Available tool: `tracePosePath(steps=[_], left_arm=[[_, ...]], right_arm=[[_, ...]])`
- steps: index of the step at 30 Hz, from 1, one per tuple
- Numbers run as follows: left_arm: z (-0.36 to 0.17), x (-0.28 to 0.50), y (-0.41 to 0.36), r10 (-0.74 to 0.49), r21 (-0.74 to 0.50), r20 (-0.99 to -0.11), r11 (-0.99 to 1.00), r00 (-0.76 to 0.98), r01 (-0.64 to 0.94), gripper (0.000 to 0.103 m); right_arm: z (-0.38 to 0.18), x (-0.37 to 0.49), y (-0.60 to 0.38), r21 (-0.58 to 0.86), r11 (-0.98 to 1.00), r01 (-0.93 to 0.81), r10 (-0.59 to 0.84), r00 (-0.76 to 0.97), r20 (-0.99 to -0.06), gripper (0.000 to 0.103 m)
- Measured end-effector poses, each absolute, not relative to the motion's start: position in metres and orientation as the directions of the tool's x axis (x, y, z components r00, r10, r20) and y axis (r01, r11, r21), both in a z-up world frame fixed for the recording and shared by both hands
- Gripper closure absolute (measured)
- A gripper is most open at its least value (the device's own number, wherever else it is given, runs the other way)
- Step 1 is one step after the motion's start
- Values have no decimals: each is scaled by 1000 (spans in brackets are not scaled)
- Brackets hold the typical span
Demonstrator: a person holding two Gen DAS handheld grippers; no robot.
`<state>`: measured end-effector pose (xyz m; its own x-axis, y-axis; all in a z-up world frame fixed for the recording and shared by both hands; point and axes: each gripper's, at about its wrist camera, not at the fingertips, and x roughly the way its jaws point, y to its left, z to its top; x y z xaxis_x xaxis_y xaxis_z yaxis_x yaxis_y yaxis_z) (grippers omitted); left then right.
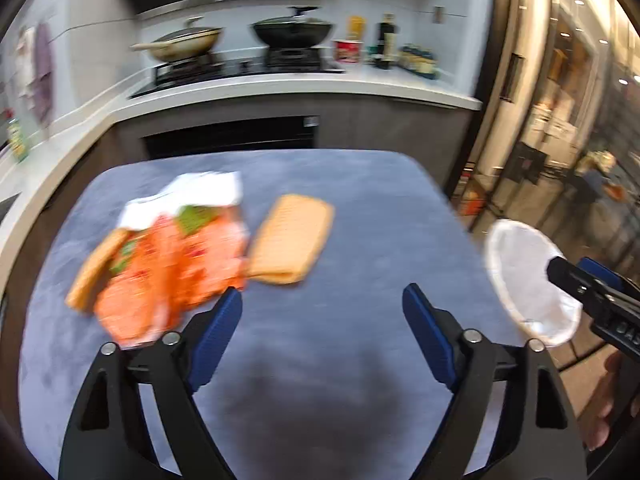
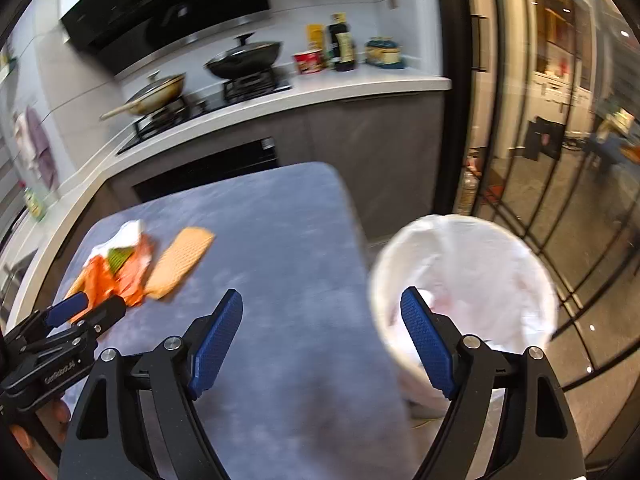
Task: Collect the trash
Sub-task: 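Move both grippers back from the bin toward the table, then grasp the orange mesh foam sleeve with the right gripper while the left grasps an orange bag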
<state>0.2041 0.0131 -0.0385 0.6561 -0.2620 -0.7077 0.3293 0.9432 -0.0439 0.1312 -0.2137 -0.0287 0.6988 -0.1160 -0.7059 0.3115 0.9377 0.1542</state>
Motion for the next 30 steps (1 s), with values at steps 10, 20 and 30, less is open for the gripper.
tracePosePath(steps=[10,20,30], left_arm=[[-69,236,135,-121,-41,-754,990,645,138,10],[-89,245,160,-129,-60,-768,990,628,130,10],[-98,256,151,-138,-62,-771,988,622,143,10]], right_arm=[[-63,212,-108,203,968,146,55,666,-744,25],[-103,280,-55,172,979,109,71,610,-790,28],[-124,307,-41,156,983,96,75,568,-820,71]])
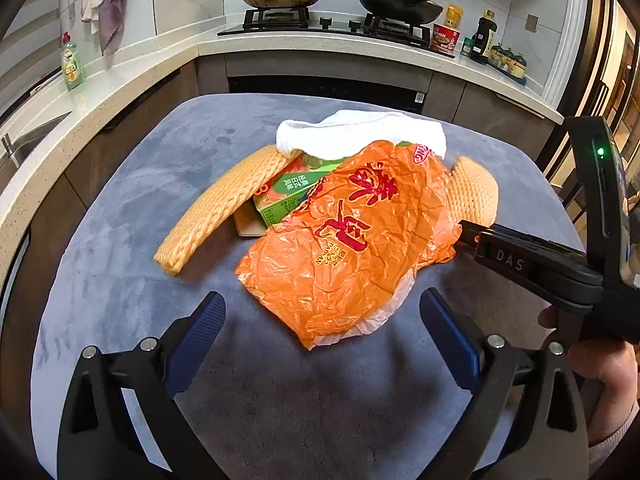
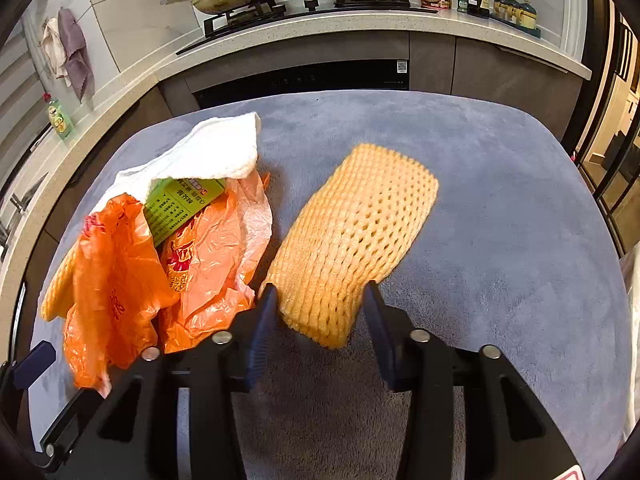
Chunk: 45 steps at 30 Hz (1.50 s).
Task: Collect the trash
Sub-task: 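Grasp the orange mesh foam sleeve with the right gripper while the left grasps an orange bag, then carry orange bag and mesh sleeve over the bin and open both grippers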
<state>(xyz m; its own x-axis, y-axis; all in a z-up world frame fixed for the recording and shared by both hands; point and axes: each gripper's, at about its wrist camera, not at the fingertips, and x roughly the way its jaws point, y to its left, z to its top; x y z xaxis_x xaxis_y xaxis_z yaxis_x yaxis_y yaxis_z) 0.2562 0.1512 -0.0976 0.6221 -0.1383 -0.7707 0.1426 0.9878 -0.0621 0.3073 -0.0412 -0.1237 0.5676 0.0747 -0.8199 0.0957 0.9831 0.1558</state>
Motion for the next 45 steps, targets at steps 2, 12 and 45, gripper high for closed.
tracePosePath(steps=[2,12,45], left_arm=[[-98,258,150,-139,-64,-770,988,623,141,10],[-101,263,148,-139,-71,-768,989,625,132,10],[-53,214,115,-278,-157,-761,955,586,250,102]], right_arm=[[-123,307,-44,160,983,91,80,571,-817,83],[-88,268,-80,213,965,155,62,652,-755,85],[-49,151,-142,257,938,232,20,705,-709,84]])
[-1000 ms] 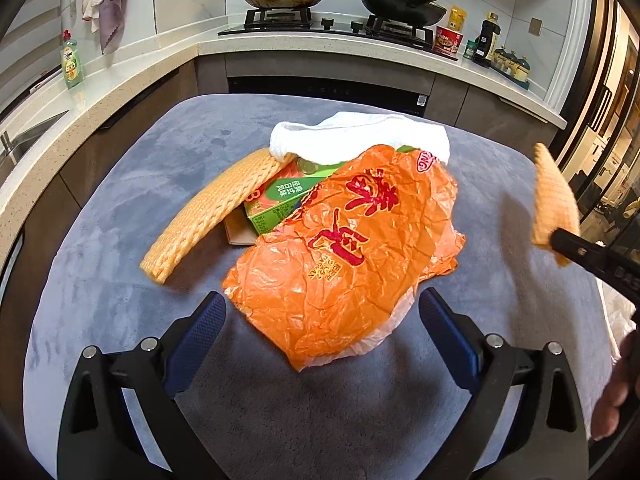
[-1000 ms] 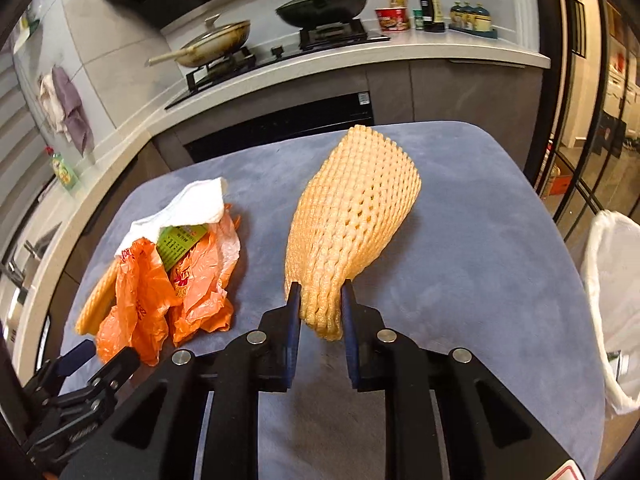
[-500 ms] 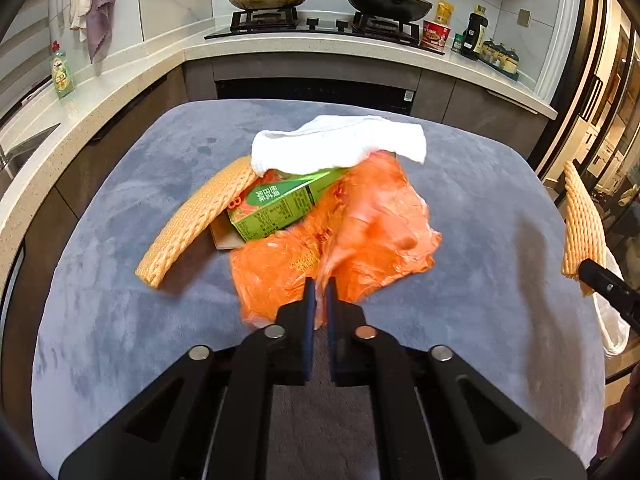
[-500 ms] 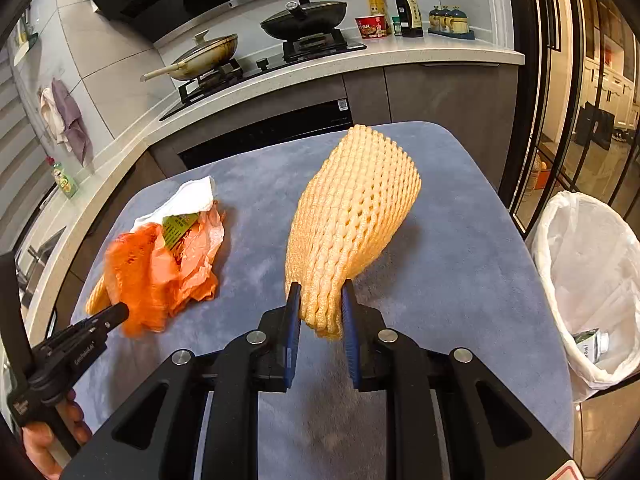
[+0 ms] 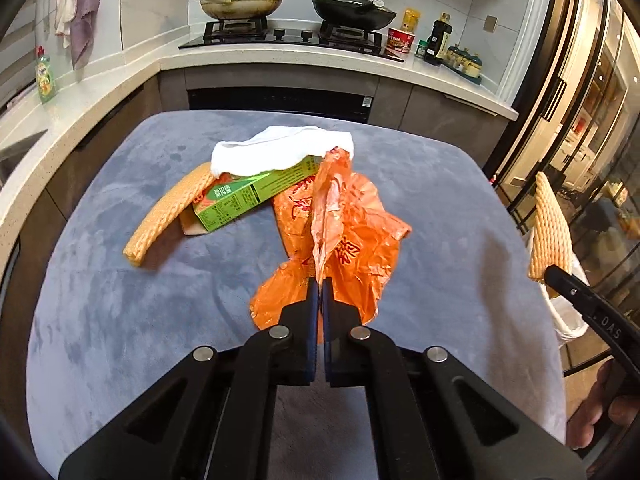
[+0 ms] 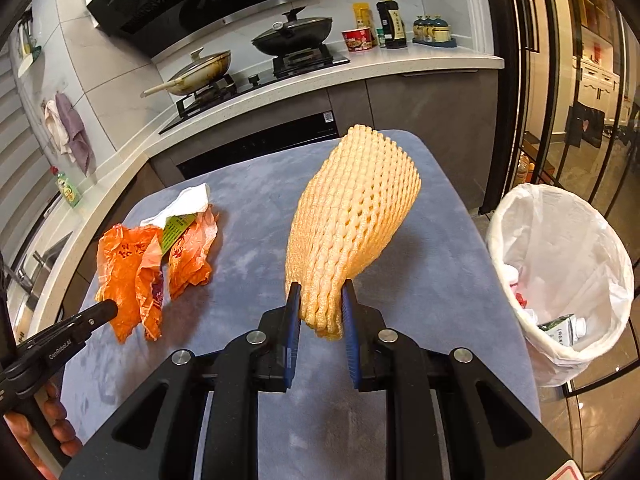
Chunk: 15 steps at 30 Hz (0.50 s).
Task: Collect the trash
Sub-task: 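Carry orange bag and mesh sleeve over the bin and open both grippers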
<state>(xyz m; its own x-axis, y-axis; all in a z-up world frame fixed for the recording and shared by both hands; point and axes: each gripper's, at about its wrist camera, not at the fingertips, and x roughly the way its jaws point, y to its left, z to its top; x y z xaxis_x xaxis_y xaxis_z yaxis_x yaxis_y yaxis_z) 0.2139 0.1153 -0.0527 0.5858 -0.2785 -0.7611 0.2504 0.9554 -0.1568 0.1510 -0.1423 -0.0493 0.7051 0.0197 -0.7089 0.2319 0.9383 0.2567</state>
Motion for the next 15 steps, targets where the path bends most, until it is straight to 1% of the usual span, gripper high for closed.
tracePosePath(steps=[2,10,15], left_arm=[[-50,210,117,-295,-176,-764,951,574,255,102],[-43,193,104,-318,-177,-768,940,556,293,102],[-24,179,69,-382,-171,-739,903,555,394,102]], right_arm=[[-48,145,-147,258,936,238,14,709,-705,84],[-47,123,-166,270,923,274,-7,714,-700,84],[-43,110,-195,251,907,338,-71,712,-699,84]])
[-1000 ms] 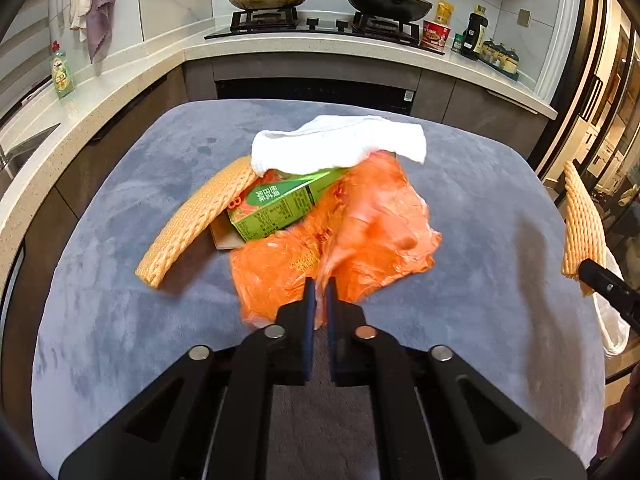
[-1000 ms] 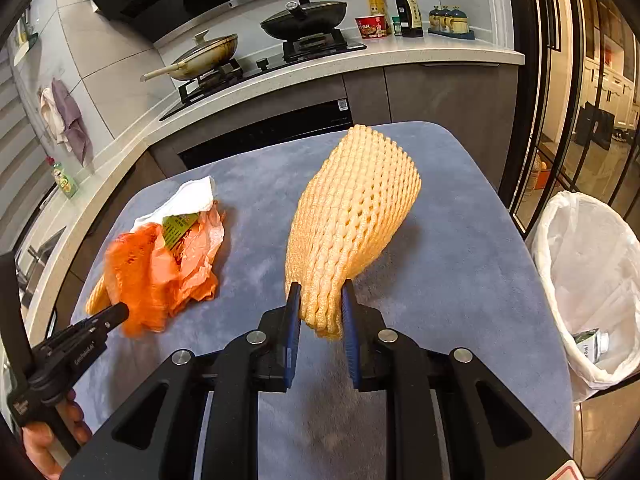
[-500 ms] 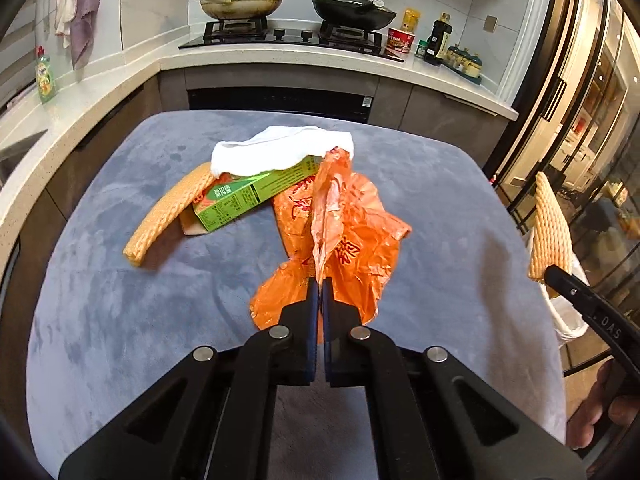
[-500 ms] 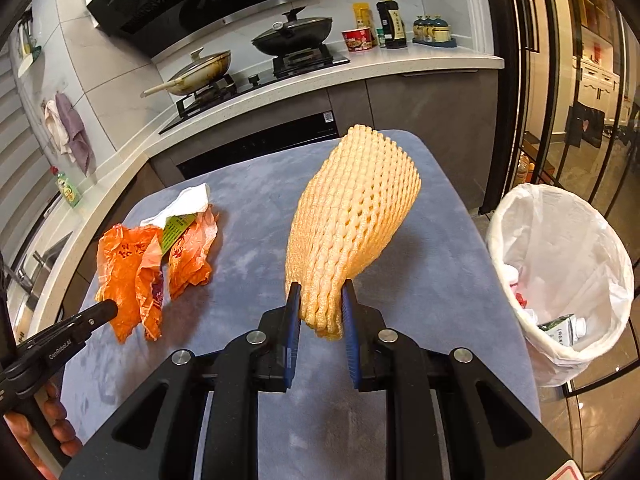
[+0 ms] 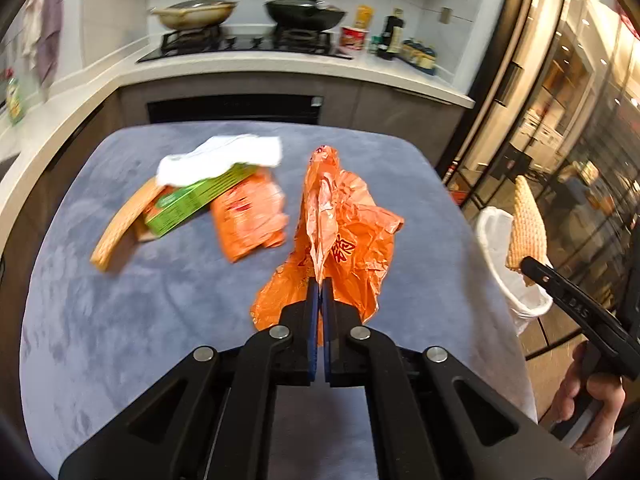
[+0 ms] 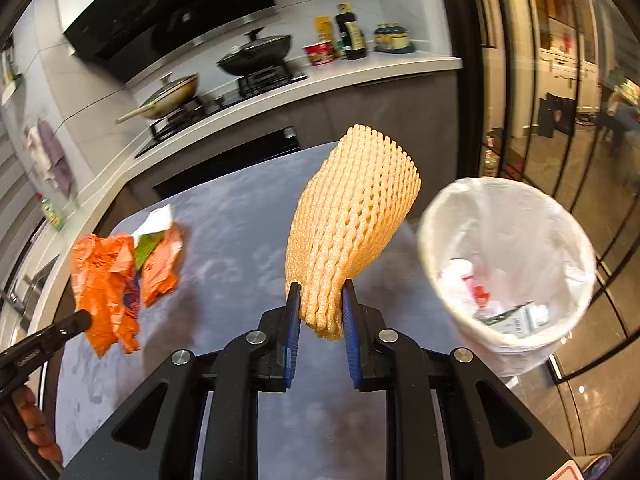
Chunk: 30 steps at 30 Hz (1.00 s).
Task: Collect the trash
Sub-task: 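Carry orange bag and mesh sleeve over the bin and open both grippers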
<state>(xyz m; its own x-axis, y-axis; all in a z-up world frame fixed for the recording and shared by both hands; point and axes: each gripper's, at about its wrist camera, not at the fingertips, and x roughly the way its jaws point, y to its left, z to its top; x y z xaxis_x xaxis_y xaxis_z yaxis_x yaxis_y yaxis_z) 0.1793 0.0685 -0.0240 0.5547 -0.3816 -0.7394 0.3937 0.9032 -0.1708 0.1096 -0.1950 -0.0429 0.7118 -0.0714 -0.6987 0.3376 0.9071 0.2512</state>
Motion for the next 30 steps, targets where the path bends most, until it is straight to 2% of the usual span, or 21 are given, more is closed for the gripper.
tracePosePath(steps=[12,24,29,30], left_arm=[[-4,162,-77,-544,-152,-696,749,469,644,102],[-24,157,-214,-593,-135,-720,630,361,765,102],[-43,160,-248,-581,-133,-749,601,317,788,100],[-45,161,-251,-580,-137,-753,600,311,788,99]], right_arm=[[-65,72,-315,172,818,548,-241,599,-764,83],[-99,81,-364,137,795,591,-247,521,-817,83],[-109,87,-373,115,794,597,-256,499,-828,78],[-109,87,-374,109,792,600,-264,498,-826,72]])
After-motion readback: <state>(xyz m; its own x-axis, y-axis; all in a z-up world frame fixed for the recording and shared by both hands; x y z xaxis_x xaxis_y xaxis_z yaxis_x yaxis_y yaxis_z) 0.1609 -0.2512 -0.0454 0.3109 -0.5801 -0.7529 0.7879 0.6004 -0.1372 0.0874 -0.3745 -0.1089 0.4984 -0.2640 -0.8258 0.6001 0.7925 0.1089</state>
